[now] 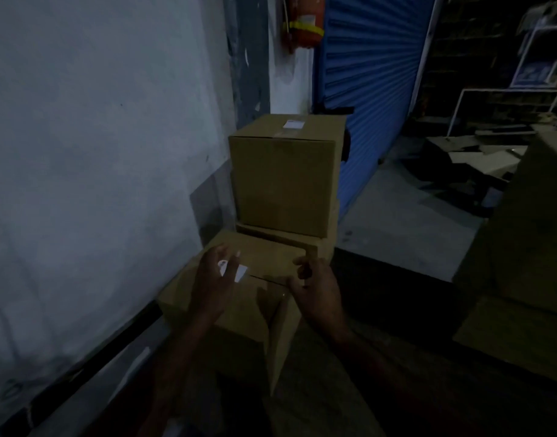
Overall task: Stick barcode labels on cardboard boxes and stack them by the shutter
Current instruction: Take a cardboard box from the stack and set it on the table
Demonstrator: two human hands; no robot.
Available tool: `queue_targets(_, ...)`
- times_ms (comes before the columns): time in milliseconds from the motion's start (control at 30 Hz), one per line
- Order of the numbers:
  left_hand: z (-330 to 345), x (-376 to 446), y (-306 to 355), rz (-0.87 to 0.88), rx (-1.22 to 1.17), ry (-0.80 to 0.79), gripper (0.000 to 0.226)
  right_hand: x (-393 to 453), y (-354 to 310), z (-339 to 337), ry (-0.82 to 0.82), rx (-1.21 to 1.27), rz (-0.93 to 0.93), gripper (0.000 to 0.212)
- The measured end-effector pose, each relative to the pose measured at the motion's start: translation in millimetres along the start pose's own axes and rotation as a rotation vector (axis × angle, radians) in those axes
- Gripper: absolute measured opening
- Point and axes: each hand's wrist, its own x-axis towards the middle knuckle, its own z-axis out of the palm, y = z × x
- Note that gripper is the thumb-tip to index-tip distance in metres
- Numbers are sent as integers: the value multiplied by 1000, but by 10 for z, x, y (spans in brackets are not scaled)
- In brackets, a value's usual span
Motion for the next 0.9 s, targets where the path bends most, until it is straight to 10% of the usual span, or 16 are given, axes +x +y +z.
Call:
queue_targets(400,-293,721,-1018,-275,433,-193,120,-230,18,693,-171,-159,299,75)
queue_targets(900,-80,-826,-129,-276,331,-236,109,-1257,235,-549,-81,-89,364,80)
